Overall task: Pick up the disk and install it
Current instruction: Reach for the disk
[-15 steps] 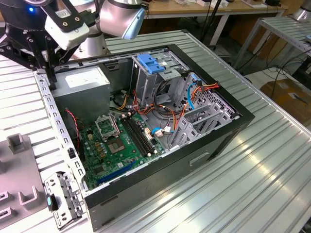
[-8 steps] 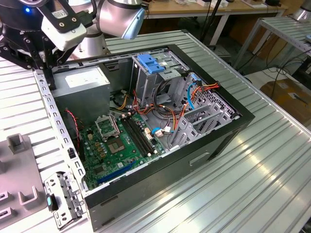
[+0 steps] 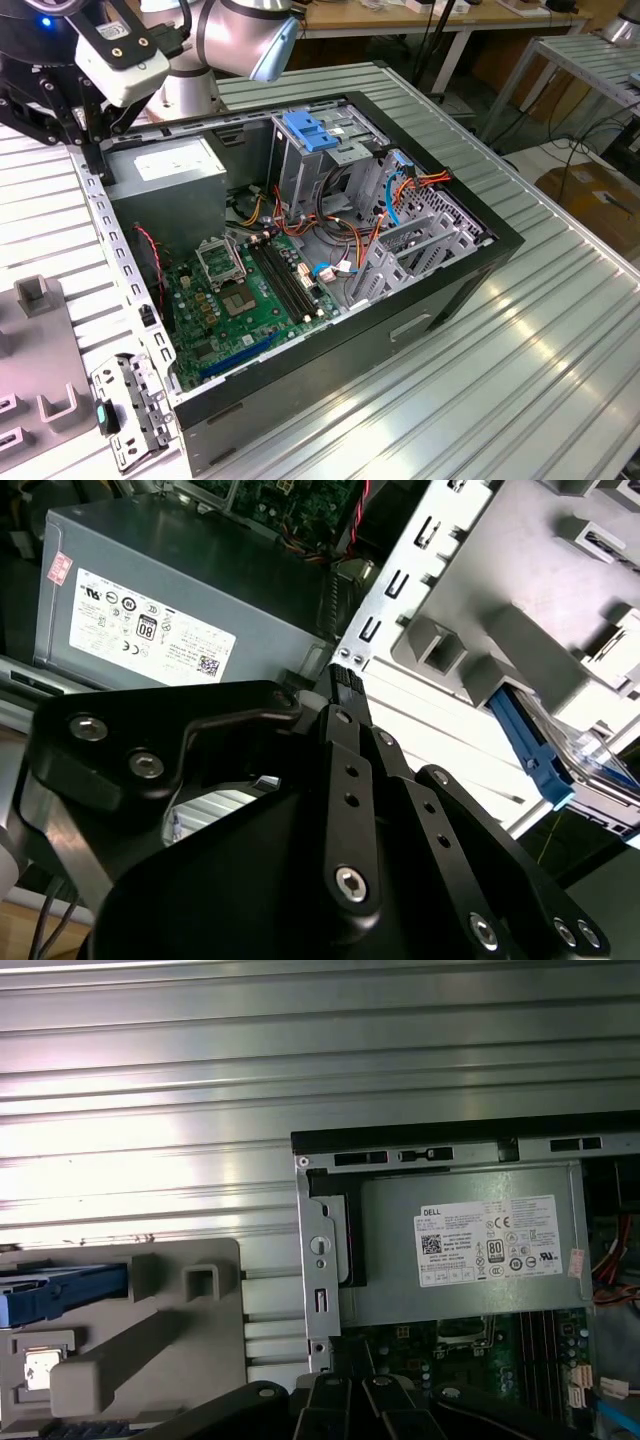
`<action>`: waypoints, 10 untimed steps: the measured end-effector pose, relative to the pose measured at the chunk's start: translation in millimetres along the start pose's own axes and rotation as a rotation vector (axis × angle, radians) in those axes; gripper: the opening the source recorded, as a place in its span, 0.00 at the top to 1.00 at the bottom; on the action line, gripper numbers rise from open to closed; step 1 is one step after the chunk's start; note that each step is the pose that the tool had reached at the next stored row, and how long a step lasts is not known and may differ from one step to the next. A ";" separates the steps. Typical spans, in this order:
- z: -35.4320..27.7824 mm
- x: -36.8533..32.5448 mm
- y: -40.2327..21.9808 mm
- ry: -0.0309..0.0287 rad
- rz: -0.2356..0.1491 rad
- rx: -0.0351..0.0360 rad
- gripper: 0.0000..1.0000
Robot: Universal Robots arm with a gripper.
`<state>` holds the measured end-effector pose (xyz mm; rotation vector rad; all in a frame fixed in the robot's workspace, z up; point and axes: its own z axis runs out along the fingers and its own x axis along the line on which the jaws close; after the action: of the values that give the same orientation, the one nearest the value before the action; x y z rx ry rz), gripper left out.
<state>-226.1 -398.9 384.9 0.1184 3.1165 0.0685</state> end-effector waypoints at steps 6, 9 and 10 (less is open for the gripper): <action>0.3 3.3 -0.3 0.0000 0.000 -0.0001 0.89; 0.5 5.2 -0.4 0.0000 0.000 -0.0001 0.89; 0.5 5.7 -0.5 0.0000 0.000 0.0000 0.89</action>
<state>-231.8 -398.9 384.3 0.1183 3.1165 0.0686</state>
